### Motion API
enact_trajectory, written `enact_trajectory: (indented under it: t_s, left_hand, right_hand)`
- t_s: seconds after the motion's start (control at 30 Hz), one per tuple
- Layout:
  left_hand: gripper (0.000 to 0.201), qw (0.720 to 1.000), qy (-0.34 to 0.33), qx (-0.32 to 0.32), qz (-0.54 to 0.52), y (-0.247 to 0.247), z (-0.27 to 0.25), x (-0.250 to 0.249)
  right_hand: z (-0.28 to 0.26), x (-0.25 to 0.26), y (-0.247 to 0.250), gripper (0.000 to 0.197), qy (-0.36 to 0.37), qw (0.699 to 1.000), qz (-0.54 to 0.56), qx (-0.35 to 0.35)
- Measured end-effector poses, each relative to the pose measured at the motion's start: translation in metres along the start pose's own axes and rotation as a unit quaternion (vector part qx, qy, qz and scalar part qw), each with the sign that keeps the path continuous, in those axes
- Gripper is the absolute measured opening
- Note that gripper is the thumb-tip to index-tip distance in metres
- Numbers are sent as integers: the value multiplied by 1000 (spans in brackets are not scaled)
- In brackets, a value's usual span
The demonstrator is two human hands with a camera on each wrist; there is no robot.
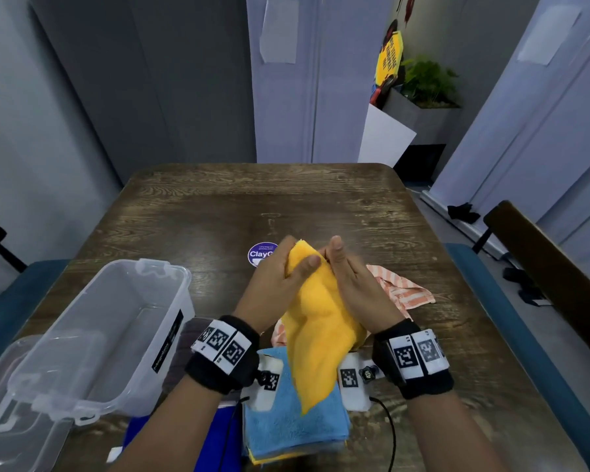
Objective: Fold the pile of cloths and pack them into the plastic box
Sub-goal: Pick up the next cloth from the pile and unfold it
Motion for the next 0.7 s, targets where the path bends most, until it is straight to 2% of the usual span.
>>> enact_trajectory:
  t_s: [0.13,0.23,0.33,0.4,0.5,0.53,0.6,0.63,0.7]
  left_hand:
    - [19,990,-15,-130,48,16,-3,8]
    - [20,982,-4,-182,58,34,-4,12]
    - [24,978,2,-200,57,44,-6,12]
    - [25,977,15,-207,55,43,-8,14]
    - [25,967,39,-250,11,42,-9,13]
    - [24,963,42,-265,0,42,-9,12]
    - [24,957,41,-286,-14,42,-8,10]
    - [25,956,38,-292,-20,43,-6,7]
    - [25,956,28,-292,-26,45,-2,3]
  right_hand:
    - [5,-9,5,33,-3,990,-125,57]
    - [7,-17,16,24,-30,980,-178,87]
    - [9,-27,22,22,-41,976,-203,65]
    - [13,-36,22,19,-40,977,-206,24]
    - [15,-40,18,13,-39,993,-90,-71]
    - [14,-40,14,17,-51,993,-14,-106]
    - [17,-43,2,39,-104,972,158,-142]
    - [19,-46,-7,52,-135,953,239,-125]
    - [19,-51,-28,67,-169,923,345,-32]
Point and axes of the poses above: each hand's wrist, its own z-axis towards the middle knuckle, its own y-axis out of the back of the hand, x = y × z, the point moved 3 cm from there along z, towards the middle knuckle, and after that the axes turned 7 degrees about -y, right-handed, at the moved point
